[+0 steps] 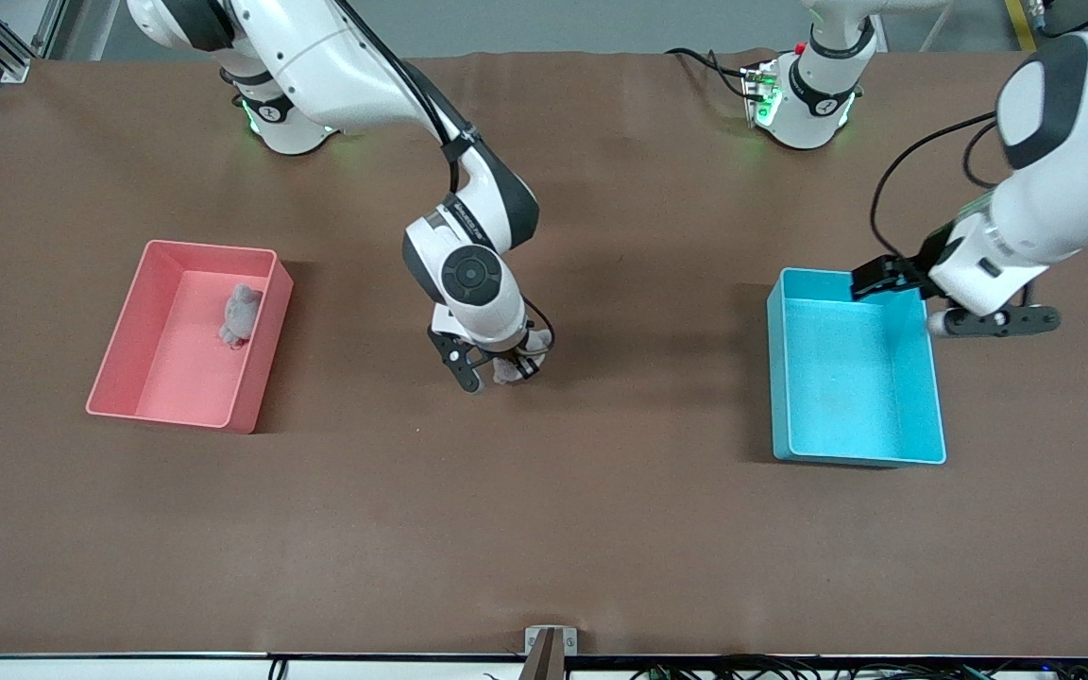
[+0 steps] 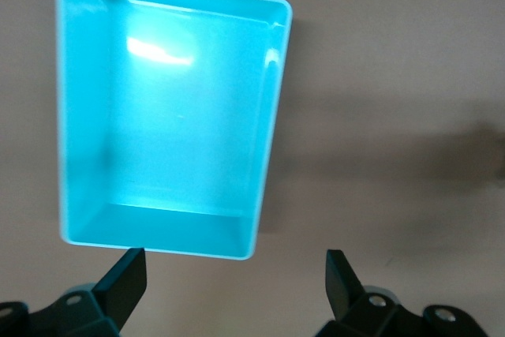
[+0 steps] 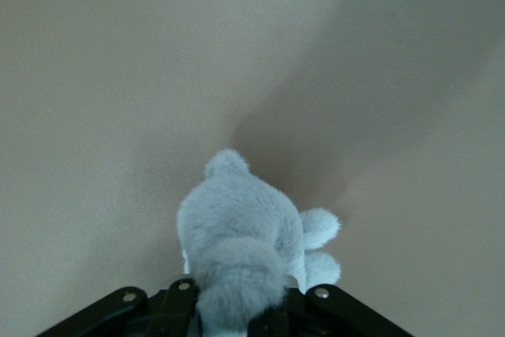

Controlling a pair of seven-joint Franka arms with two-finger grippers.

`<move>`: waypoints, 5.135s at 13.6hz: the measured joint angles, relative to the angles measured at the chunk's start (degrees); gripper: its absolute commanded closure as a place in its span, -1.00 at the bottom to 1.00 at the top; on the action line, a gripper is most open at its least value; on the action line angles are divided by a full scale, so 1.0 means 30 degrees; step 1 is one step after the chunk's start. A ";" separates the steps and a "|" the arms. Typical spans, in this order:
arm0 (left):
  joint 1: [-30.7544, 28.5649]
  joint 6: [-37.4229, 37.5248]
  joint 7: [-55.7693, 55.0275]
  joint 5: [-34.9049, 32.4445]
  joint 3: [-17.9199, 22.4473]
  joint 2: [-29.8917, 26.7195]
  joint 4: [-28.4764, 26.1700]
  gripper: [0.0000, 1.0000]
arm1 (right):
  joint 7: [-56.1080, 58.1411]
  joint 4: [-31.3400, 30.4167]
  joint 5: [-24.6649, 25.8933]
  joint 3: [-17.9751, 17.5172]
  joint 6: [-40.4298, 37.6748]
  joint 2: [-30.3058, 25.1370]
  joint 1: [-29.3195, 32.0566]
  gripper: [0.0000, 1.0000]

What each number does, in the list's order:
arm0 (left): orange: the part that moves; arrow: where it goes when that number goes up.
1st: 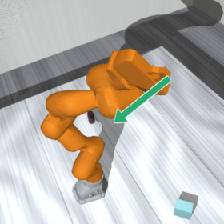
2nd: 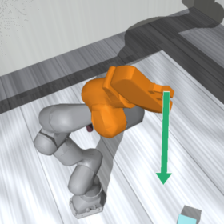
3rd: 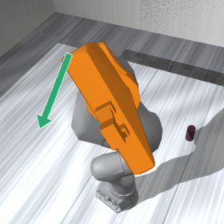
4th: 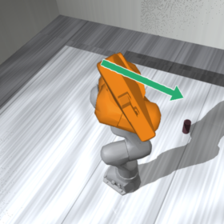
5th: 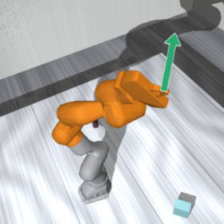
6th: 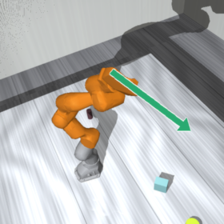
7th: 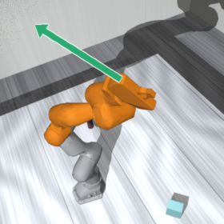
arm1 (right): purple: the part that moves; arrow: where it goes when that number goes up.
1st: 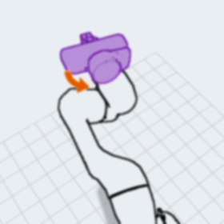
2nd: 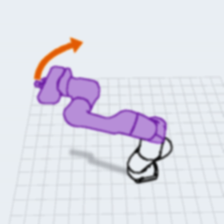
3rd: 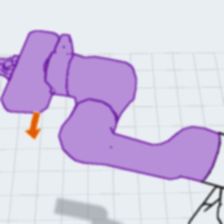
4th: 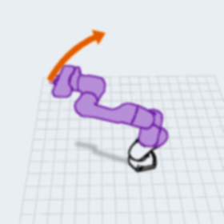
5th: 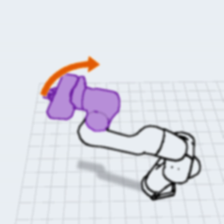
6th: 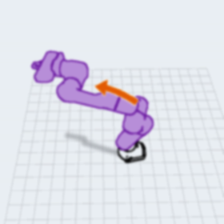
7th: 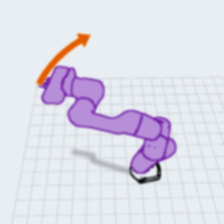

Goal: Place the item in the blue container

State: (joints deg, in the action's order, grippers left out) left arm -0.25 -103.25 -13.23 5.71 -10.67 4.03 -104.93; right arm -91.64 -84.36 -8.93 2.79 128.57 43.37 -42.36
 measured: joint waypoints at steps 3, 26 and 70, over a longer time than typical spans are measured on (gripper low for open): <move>0.0334 -0.1381 -0.3291 0.0001 -0.1606 0.1427 -0.0093 -1.00 | -0.0296 0.0116 0.0001 0.0035 0.0168 0.0484 -0.0295 -1.00; 1.0642 -1.2444 -2.6998 -0.0005 -0.1436 1.2848 0.5020 -1.00 | 2.6954 -1.1234 0.1243 0.0963 -0.4250 -1.1746 1.4783 -1.00; -0.1791 -0.2704 -0.3361 -0.3634 0.0161 0.6613 0.1978 -1.00 | 0.7503 -0.6033 -0.2257 -0.0068 -0.2579 -0.7263 0.3152 0.94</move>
State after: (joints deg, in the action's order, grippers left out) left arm -5.63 -111.36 -23.31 -5.19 -10.19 23.87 -99.00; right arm -69.13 -102.46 -15.70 2.58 120.83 21.58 -32.90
